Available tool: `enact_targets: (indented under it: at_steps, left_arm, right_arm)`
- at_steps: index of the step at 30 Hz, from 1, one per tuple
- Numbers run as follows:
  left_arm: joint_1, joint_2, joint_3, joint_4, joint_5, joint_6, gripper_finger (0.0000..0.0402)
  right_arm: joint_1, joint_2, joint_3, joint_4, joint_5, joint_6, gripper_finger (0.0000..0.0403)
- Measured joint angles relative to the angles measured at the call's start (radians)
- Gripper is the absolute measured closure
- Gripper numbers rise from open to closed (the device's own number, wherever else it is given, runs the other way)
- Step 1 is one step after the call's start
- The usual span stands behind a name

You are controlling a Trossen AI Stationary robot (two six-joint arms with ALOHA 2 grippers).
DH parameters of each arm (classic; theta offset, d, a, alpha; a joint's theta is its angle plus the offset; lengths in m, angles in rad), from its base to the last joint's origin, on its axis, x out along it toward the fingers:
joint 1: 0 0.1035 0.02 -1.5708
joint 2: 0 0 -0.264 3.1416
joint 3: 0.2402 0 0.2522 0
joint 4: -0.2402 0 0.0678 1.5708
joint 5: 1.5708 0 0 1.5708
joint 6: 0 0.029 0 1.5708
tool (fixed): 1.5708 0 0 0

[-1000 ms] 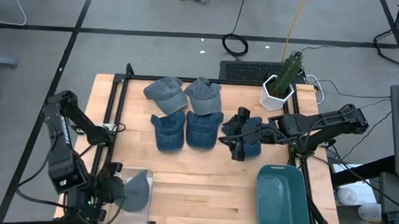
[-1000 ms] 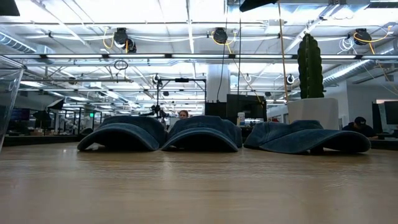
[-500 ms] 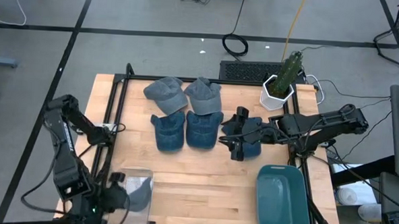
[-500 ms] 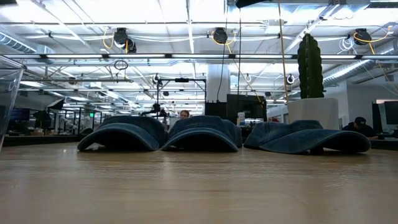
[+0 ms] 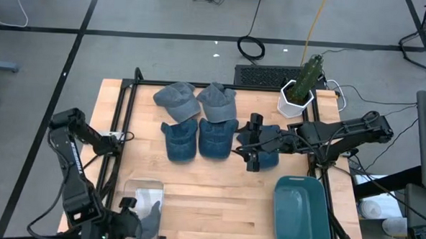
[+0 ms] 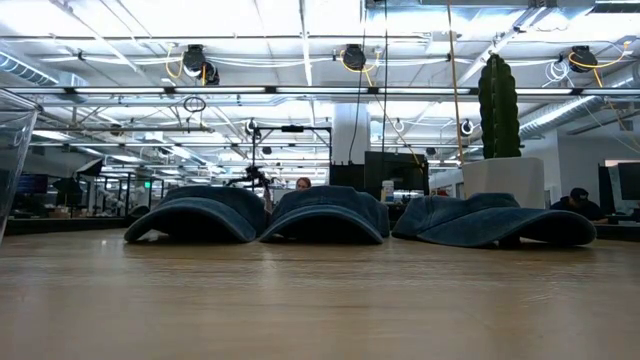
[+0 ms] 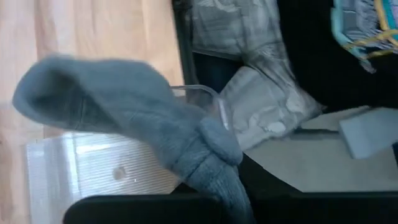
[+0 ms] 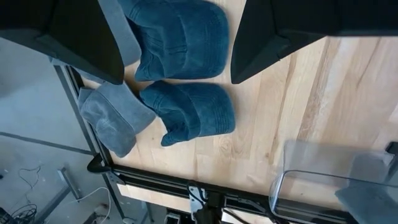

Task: Pick & Place hat
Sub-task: Put the right gray cap into the transparent bin

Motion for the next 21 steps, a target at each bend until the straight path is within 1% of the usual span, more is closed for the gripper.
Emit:
enact_targets:
  at_steps: [3,8,12,15,21]
  left_arm:
    - [0.016,0.017,0.0,-0.016,0.0,-0.006,0.0401]
    - [0.044,0.021,0.0,-0.026,-0.003,0.045,0.0398]
    - [0.071,0.02,0.0,-0.033,-0.003,-0.017,0.0386]
    - [0.087,0.02,0.0,-0.067,-0.003,-0.032,0.0359]
    - [0.094,0.014,0.0,-0.251,0.005,-0.071,0.0282]
  right_arm:
    - [0.0,0.0,0.0,0.005,0.0,-0.006,0.0122]
    - [0.0,0.0,0.0,0.012,0.0,-0.01,0.0122]
    - [0.0,0.0,0.0,0.017,0.0,-0.01,0.0122]
    - [0.0,0.0,0.0,0.024,0.0,-0.003,0.0122]
    - [0.0,0.0,0.0,0.031,-0.001,0.027,0.0122]
